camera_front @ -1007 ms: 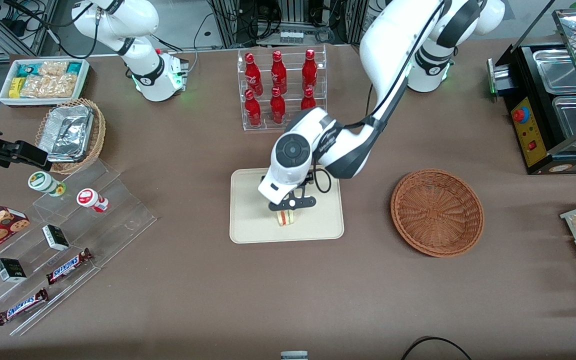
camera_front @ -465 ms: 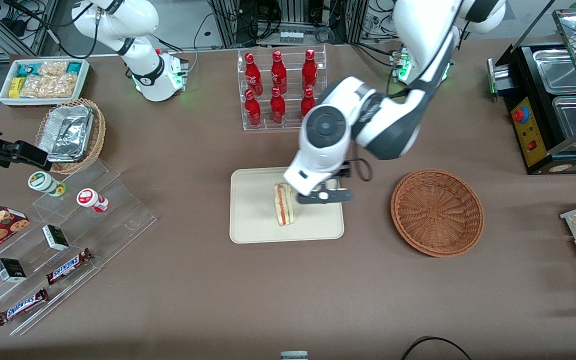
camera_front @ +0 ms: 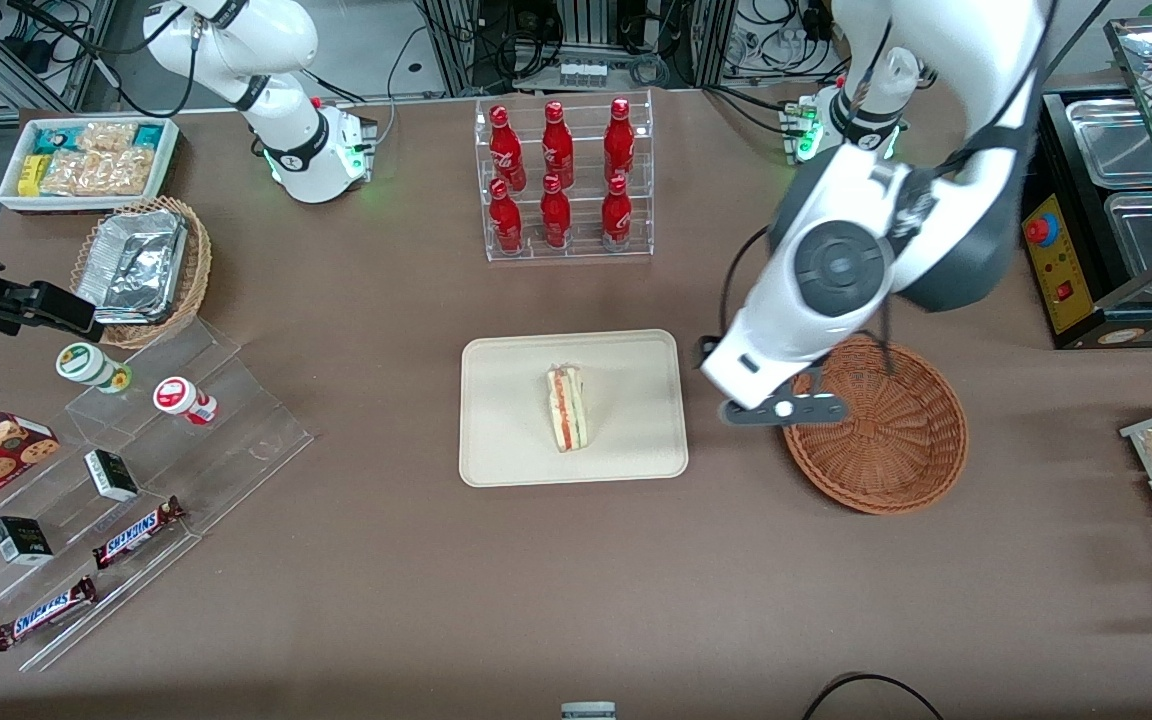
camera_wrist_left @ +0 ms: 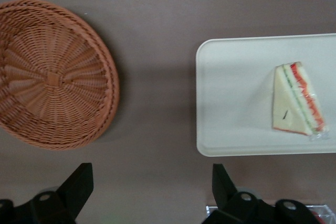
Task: Place sandwich from basket to tray
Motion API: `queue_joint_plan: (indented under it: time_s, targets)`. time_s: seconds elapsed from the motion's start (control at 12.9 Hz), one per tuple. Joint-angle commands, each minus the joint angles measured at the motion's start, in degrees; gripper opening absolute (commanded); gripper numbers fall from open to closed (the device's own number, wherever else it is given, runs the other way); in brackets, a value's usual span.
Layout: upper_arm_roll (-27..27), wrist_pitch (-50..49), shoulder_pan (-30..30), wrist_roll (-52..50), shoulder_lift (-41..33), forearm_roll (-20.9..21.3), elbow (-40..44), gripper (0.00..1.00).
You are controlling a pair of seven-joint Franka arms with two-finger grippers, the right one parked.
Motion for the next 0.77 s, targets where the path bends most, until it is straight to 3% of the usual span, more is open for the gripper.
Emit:
queue_joint_plan:
  time_s: [0.0, 0.39, 0.7]
  targets:
    - [-0.3, 0.0, 4.0, 7.5, -9.1, 0.1, -9.1, 1.00]
    - [-0.7, -8.0, 12.6, 17.8, -15.6, 0.3, -9.6, 1.00]
    - [-5.1, -11.9, 22.5, 21.4, -19.5, 0.5, -9.2, 1.00]
